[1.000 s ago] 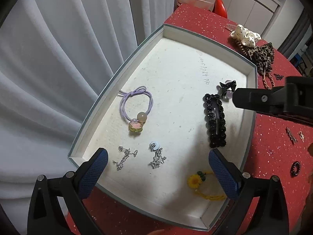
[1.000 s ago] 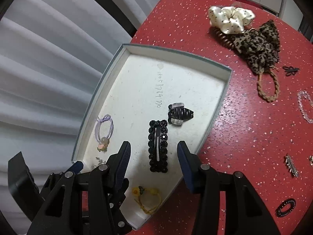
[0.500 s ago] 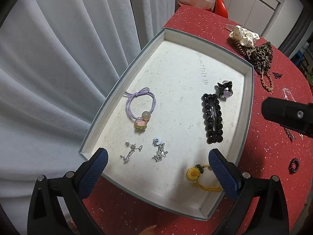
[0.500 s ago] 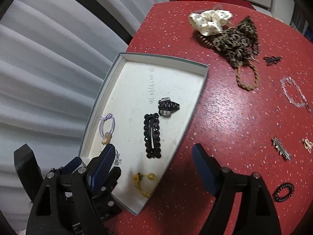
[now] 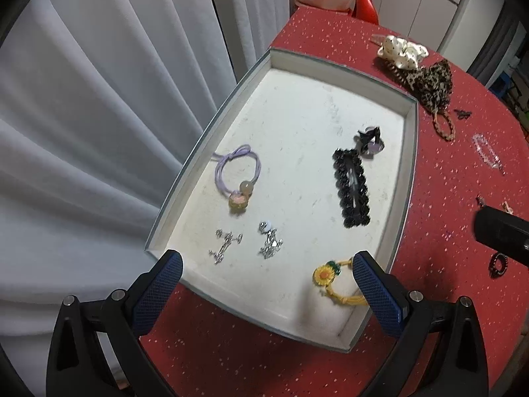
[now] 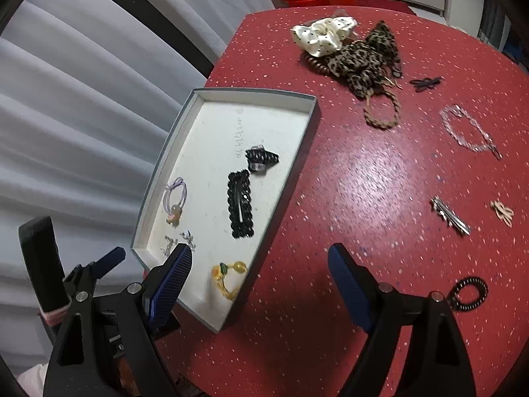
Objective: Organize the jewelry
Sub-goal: 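Withdraw both tools from the tray back over the table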
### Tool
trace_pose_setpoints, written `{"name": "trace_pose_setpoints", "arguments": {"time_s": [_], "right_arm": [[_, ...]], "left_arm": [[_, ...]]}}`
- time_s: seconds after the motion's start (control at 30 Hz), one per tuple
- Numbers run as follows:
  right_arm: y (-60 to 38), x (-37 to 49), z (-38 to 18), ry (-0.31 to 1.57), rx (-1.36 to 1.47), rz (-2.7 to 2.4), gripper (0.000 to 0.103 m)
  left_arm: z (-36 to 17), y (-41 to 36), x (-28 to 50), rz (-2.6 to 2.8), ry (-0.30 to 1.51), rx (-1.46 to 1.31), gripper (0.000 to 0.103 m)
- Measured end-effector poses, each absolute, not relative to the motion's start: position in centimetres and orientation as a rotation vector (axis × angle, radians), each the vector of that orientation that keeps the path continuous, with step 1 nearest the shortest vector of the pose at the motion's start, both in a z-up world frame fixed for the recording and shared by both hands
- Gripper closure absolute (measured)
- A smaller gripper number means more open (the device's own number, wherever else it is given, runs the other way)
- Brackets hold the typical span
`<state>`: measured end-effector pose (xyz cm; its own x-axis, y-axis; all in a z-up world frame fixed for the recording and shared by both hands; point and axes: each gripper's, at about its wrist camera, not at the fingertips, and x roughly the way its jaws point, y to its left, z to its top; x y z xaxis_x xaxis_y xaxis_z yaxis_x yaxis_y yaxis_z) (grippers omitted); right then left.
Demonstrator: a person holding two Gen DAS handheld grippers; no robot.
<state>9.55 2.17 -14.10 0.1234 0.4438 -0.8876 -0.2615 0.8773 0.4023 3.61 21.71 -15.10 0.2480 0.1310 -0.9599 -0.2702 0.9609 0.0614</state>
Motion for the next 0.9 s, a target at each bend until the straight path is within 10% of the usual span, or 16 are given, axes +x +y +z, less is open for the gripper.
{"name": "trace_pose_setpoints", "arguments": {"time_s": [0.9], "right_arm": [[-18.1, 4.8, -17.4, 1.475, 0.256, 0.097, 0.016]], "left_arm": [[-12.3, 6.7, 5.7, -0.095, 1.315, -0.043, 0.0]]}}
